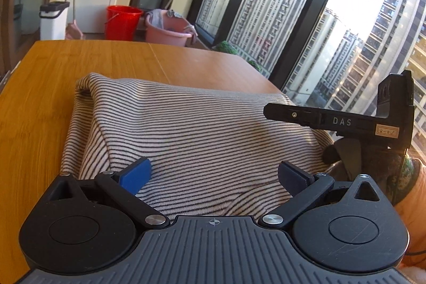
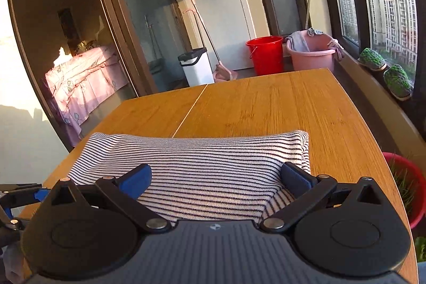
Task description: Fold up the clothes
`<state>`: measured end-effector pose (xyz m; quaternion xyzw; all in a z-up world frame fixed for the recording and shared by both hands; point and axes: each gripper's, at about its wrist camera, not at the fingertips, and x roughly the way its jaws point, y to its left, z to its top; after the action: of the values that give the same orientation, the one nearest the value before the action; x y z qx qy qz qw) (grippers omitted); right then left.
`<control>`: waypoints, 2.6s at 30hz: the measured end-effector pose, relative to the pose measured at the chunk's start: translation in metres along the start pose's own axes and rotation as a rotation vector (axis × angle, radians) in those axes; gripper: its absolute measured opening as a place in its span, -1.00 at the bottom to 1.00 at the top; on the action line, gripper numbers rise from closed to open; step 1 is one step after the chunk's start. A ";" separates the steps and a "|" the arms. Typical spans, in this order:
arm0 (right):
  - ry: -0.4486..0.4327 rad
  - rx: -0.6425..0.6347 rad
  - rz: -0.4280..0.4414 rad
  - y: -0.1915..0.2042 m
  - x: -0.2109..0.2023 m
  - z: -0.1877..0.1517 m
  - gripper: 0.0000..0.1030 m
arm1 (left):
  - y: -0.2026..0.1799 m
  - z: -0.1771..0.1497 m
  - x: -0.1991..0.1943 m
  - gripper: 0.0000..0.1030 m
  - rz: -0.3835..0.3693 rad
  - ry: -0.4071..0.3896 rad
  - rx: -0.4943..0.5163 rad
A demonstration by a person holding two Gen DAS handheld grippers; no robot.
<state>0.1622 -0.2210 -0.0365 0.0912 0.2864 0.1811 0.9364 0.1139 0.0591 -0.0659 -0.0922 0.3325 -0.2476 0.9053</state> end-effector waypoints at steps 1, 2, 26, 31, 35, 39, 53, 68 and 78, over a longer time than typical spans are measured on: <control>-0.001 0.002 -0.002 0.001 -0.001 -0.001 1.00 | 0.001 0.000 -0.001 1.00 -0.007 -0.003 -0.003; -0.002 0.006 -0.004 0.002 -0.001 -0.001 1.00 | 0.002 -0.001 -0.002 1.00 -0.012 -0.007 -0.006; 0.126 -0.174 -0.117 0.025 -0.058 -0.019 1.00 | 0.039 0.028 0.016 1.00 0.079 -0.078 -0.085; 0.197 -0.151 -0.097 0.027 -0.051 -0.037 1.00 | 0.029 0.027 -0.004 1.00 0.055 -0.054 -0.108; 0.216 -0.201 -0.062 0.042 -0.059 -0.039 1.00 | 0.008 0.015 -0.024 1.00 0.000 -0.010 -0.070; 0.198 -0.409 0.006 0.071 -0.078 -0.033 1.00 | -0.005 -0.001 -0.030 1.00 -0.074 0.031 -0.075; 0.146 -0.415 -0.172 0.046 0.013 0.009 1.00 | 0.016 -0.015 -0.018 1.00 -0.120 0.062 -0.177; 0.198 -0.206 -0.027 0.051 -0.063 -0.056 1.00 | 0.014 -0.007 -0.003 1.00 -0.080 0.024 -0.106; 0.202 -0.180 0.033 0.061 -0.070 -0.069 1.00 | 0.011 -0.002 0.002 1.00 -0.069 0.030 -0.073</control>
<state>0.0519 -0.1873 -0.0409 -0.0070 0.3601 0.2295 0.9042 0.1187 0.0679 -0.0720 -0.1330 0.3513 -0.2678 0.8872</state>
